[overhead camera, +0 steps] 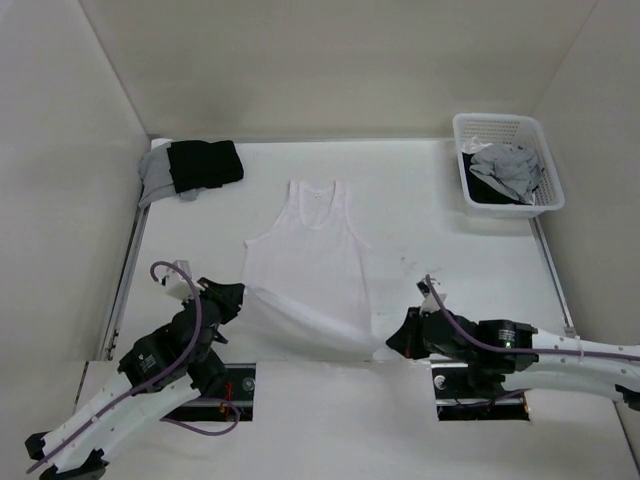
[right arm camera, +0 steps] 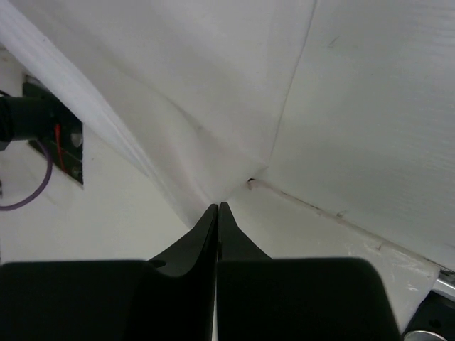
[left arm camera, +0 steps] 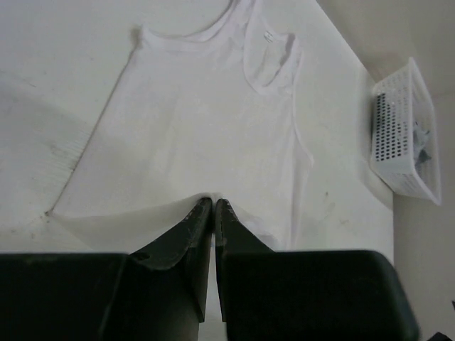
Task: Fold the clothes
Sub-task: Fold the tank top
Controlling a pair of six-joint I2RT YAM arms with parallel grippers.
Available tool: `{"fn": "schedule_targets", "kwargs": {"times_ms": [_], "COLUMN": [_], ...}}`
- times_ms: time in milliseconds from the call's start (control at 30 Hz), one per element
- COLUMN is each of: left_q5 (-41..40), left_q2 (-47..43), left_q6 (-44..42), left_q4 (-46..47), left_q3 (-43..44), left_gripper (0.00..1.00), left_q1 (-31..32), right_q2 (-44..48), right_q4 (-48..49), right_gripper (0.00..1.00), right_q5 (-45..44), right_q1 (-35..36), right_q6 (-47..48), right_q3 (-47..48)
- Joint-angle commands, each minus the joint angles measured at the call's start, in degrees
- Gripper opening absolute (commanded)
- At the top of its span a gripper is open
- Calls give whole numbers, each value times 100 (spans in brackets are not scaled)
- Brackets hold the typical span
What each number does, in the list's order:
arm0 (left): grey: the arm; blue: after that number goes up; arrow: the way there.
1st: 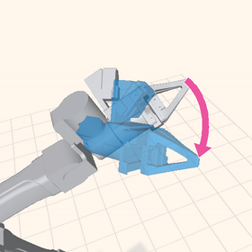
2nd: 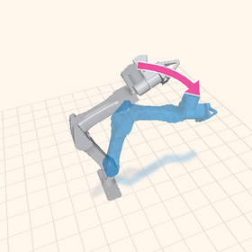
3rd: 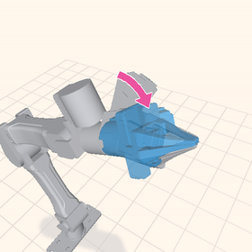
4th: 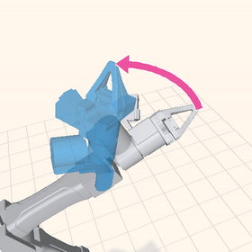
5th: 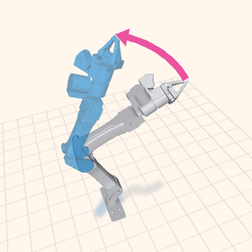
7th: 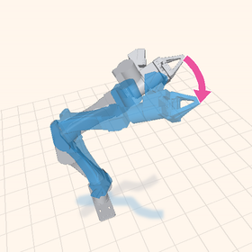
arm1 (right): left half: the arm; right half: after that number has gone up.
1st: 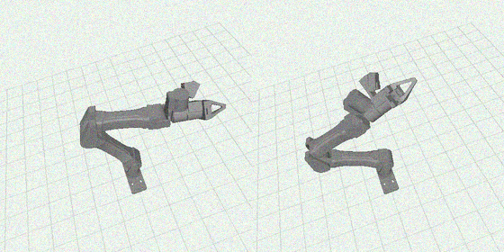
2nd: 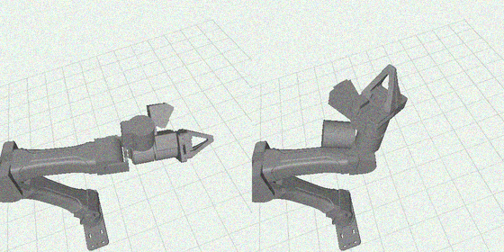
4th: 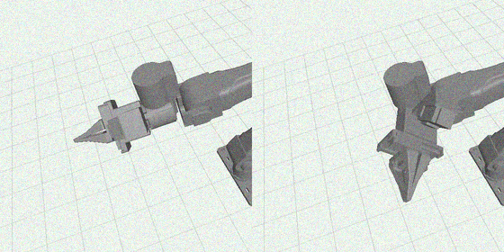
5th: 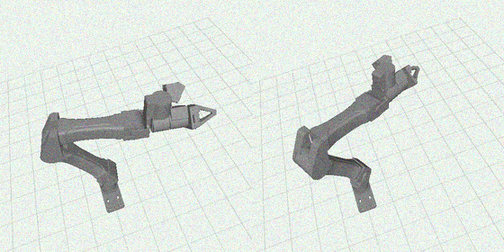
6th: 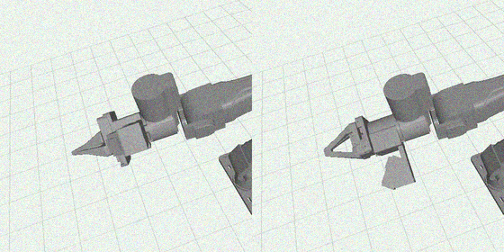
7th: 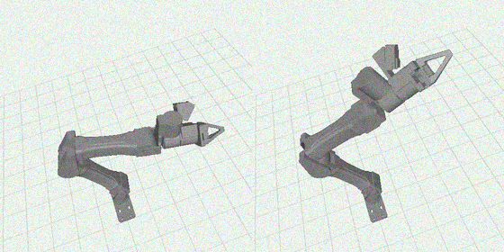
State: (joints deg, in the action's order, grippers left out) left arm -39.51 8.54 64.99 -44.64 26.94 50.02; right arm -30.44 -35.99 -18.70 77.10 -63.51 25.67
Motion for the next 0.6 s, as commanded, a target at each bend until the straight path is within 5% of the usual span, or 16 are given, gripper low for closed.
{"fn": "schedule_targets", "kwargs": {"times_ms": [0, 100, 233, 367, 567], "left_q5": [-451, -856, -1007, -184, 1102], "left_q2": [236, 551, 1771, 3519, 5910], "left_q6": [111, -3, -1152, -2122, -1832], "left_q4": [43, 638, 2989, 5409, 6493], "left_q3": [188, 277, 294, 548, 1690], "left_gripper": [4, 5, 6, 5, 5], "left_q1": [-93, -207, -497, -1435, -2860], "right_q2": [-400, -954, -1788, -2798, -4556], "right_q4": [372, 977, 2014, 2666, 3237], "right_gripper": [1, 1, 1, 1, 1], "right_q5": [-319, 84, 1146, 1825, 2370], "right_q1": [-382, -1523, -3377, -4478, -5358], "right_q6": [187, 1144, 2218, 2623, 2879], "right_q3": [385, 754, 1237, 1887, 3056]}}
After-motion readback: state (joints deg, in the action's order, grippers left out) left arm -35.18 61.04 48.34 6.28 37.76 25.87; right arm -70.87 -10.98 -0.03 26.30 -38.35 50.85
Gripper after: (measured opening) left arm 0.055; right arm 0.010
